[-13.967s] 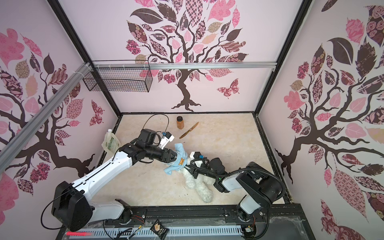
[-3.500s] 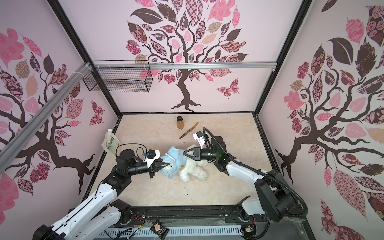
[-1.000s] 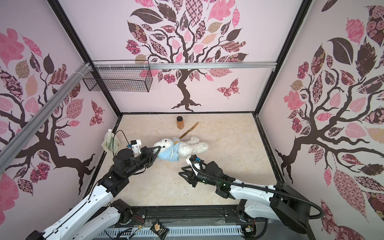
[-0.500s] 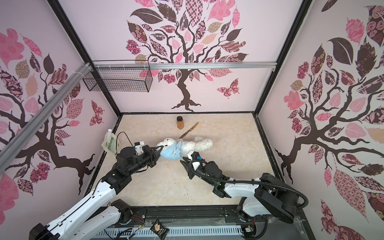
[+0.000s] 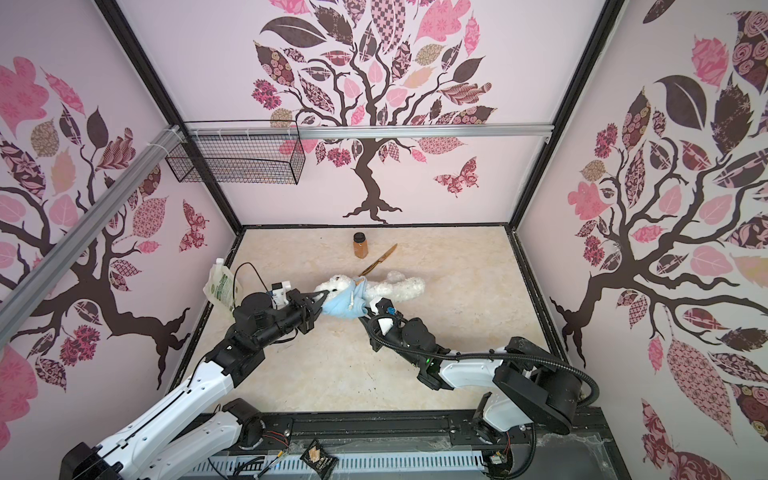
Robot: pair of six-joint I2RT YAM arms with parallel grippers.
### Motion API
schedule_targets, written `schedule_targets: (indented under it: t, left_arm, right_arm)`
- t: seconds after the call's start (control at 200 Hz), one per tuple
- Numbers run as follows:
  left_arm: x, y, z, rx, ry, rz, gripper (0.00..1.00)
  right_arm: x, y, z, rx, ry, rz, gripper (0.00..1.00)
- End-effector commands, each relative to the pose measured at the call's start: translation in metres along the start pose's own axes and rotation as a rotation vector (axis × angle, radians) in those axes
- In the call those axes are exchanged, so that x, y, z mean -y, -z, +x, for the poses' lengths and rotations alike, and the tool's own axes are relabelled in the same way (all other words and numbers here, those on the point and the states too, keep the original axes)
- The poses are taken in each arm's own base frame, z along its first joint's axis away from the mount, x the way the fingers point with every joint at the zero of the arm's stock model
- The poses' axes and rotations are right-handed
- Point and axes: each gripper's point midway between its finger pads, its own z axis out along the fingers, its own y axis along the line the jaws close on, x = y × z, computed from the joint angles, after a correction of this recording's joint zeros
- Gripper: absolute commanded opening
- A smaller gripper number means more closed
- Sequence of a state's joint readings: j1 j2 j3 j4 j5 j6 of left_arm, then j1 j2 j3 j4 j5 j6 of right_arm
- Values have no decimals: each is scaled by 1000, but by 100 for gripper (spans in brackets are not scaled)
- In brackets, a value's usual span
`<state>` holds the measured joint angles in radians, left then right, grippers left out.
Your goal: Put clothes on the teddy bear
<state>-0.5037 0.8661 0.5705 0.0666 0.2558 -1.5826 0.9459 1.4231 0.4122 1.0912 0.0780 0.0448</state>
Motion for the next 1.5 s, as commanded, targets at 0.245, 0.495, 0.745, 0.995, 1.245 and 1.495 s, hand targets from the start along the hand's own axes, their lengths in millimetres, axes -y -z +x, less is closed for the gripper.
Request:
schedule_targets:
  t: [0.245, 0.495, 0.745, 0.995, 1.245, 1.495]
  left_arm:
    - [15, 5, 0, 9, -83, 53, 0]
    - [11, 10, -12, -14, -247, -11, 0]
    - [14, 1, -4, -125, -342, 10, 0]
    - [16, -11, -2, -166, -520, 39, 0]
    - [16, -10, -6, -136, -755, 36, 0]
    - [4, -17, -13, -102, -590, -83, 0]
  right_arm:
    - [58, 8, -5, -1, -146, 281, 0]
    - [168, 90, 42, -23, -457, 627, 0]
    - [172, 90, 63, -113, -503, 579, 0]
    - [89, 50, 31, -202, -418, 35, 17]
    - [56, 69, -36, -130, -322, -80, 35]
    - [-63, 30, -43, -187, -35, -251, 46]
